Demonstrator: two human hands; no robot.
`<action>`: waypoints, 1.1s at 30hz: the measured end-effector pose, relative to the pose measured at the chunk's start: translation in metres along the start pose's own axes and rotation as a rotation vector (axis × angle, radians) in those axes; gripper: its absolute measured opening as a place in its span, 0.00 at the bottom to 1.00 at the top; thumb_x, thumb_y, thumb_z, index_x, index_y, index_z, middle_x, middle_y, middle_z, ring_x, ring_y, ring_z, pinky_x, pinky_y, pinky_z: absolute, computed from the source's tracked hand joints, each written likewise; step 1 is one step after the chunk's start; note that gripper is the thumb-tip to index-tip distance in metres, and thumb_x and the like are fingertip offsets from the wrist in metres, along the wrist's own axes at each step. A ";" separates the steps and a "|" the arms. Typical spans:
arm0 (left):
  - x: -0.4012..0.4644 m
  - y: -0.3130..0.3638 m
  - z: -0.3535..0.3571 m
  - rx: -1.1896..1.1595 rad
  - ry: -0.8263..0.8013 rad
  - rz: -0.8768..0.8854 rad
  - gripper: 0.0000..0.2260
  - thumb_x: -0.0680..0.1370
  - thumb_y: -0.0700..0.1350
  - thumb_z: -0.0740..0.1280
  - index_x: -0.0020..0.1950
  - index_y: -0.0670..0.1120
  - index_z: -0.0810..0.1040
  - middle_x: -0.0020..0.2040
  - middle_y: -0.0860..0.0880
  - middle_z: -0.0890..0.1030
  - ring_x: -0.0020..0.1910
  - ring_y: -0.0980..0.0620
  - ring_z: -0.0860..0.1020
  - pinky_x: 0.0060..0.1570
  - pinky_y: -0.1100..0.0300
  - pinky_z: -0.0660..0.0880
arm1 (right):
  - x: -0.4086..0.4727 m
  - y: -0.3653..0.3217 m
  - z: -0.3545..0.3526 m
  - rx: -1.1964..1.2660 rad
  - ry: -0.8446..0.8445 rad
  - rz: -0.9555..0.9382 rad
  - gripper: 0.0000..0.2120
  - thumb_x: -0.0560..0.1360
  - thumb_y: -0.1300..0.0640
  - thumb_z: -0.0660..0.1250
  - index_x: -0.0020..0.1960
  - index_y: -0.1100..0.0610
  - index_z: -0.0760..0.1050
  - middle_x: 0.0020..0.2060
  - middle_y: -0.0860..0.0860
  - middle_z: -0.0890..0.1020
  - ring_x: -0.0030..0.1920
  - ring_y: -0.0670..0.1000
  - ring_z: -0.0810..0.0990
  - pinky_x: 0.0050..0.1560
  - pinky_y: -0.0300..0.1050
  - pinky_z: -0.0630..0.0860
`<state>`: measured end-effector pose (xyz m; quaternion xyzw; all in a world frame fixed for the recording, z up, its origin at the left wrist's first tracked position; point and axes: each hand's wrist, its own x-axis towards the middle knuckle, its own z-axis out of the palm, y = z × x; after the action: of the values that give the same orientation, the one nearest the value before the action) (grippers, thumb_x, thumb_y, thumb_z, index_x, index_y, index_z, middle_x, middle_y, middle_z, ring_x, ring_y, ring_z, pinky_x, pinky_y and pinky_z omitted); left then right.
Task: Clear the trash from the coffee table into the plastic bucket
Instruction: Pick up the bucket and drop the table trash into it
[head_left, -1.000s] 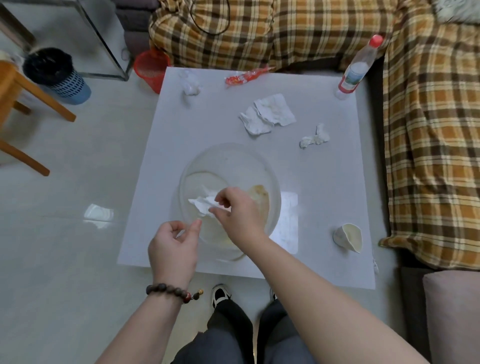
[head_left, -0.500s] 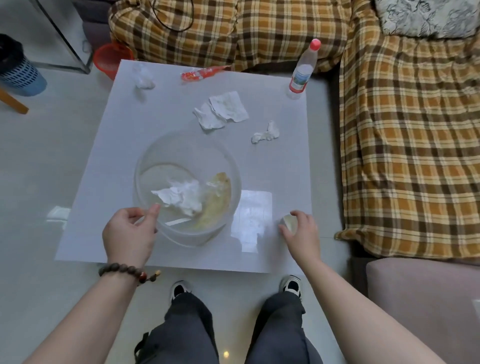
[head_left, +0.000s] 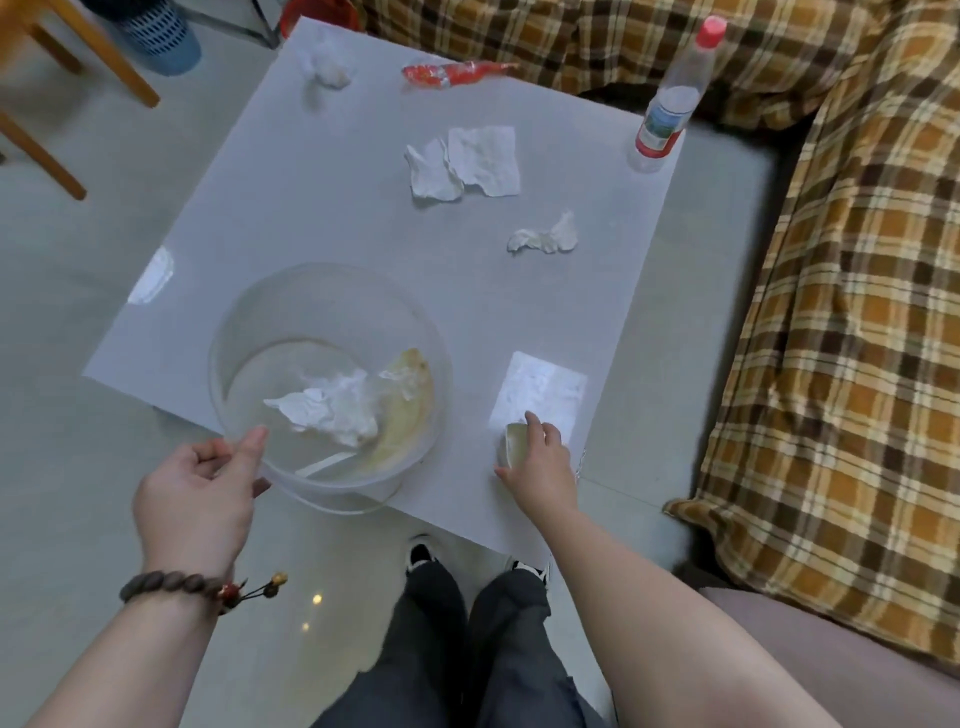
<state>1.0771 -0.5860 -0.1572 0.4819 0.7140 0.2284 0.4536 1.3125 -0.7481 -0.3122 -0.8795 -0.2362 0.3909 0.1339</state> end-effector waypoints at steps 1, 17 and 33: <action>-0.002 -0.004 0.001 0.001 0.009 -0.007 0.23 0.67 0.60 0.74 0.47 0.42 0.78 0.46 0.43 0.85 0.31 0.61 0.84 0.54 0.49 0.80 | 0.003 0.000 0.001 -0.012 0.002 -0.001 0.32 0.74 0.54 0.65 0.73 0.50 0.54 0.69 0.54 0.64 0.63 0.59 0.69 0.52 0.52 0.73; -0.033 0.019 0.026 0.043 0.004 0.039 0.13 0.72 0.56 0.74 0.40 0.48 0.76 0.34 0.51 0.82 0.40 0.43 0.85 0.51 0.41 0.82 | -0.074 -0.105 -0.099 0.491 0.318 -0.495 0.27 0.71 0.54 0.67 0.67 0.44 0.62 0.60 0.41 0.71 0.56 0.37 0.68 0.53 0.21 0.62; -0.040 0.051 0.016 0.087 -0.161 0.104 0.12 0.75 0.53 0.71 0.46 0.44 0.77 0.36 0.49 0.82 0.43 0.42 0.85 0.52 0.42 0.81 | -0.108 -0.127 -0.116 0.170 0.126 -0.509 0.33 0.71 0.48 0.70 0.72 0.46 0.59 0.69 0.48 0.67 0.70 0.49 0.64 0.65 0.43 0.63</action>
<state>1.1205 -0.6019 -0.1088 0.5544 0.6585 0.1809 0.4758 1.2972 -0.7014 -0.1150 -0.7998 -0.4071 0.3078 0.3158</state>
